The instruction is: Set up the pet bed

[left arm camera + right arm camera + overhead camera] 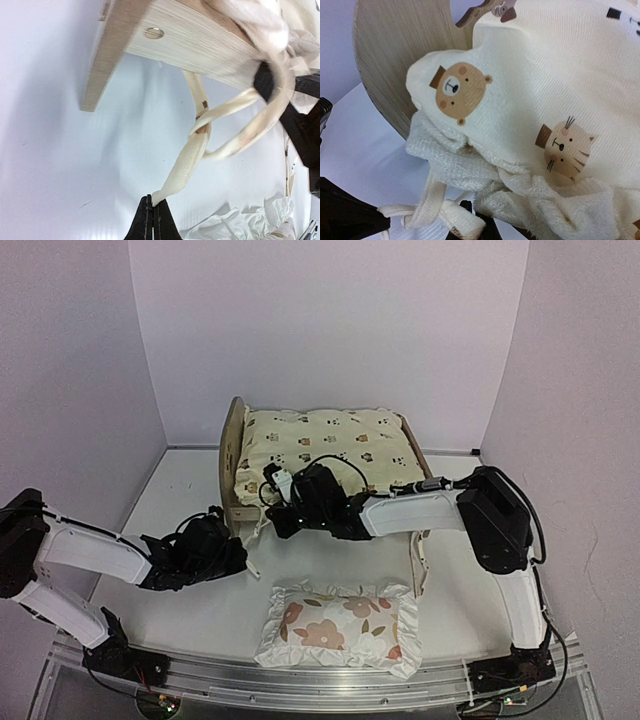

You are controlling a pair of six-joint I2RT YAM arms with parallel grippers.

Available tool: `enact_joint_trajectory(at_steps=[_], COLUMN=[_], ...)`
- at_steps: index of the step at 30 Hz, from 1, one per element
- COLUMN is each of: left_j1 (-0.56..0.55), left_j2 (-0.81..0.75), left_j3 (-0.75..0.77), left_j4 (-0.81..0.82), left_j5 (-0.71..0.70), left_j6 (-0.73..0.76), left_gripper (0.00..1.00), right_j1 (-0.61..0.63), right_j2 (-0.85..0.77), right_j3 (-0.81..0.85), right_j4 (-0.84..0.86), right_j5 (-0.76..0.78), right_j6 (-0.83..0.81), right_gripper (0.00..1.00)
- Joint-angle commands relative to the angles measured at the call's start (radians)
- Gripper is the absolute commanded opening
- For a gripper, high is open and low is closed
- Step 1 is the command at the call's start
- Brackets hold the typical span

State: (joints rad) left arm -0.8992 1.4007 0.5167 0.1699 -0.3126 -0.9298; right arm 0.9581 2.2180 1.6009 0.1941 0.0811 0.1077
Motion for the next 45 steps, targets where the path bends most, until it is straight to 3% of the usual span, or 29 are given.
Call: enact_joint_trajectory(at_steps=[1, 23, 37, 45], left_j1=[0.012, 0.163, 0.234, 0.238], left_j2=[-0.057, 0.012, 0.091, 0.148], left_j3=[-0.014, 0.026, 0.062, 0.097], left_j4=[-0.102, -0.247, -0.234, -0.228], left_j5=[-0.064, -0.029, 0.068, 0.085], left_j6=[-0.017, 0.02, 0.095, 0.116], left_gripper=[0.0, 0.0, 0.0, 0.0], right_j1=[-0.014, -0.015, -0.115, -0.128], right_j2=[-0.079, -0.052, -0.002, -0.058], right_j3=[0.039, 0.422, 0.498, 0.382], right_j4=[0.001, -0.148, -0.182, -0.175], right_j5=[0.061, 0.083, 0.15, 0.094], right_j6=[-0.039, -0.227, -0.214, -0.185], right_gripper=[0.0, 0.0, 0.0, 0.0])
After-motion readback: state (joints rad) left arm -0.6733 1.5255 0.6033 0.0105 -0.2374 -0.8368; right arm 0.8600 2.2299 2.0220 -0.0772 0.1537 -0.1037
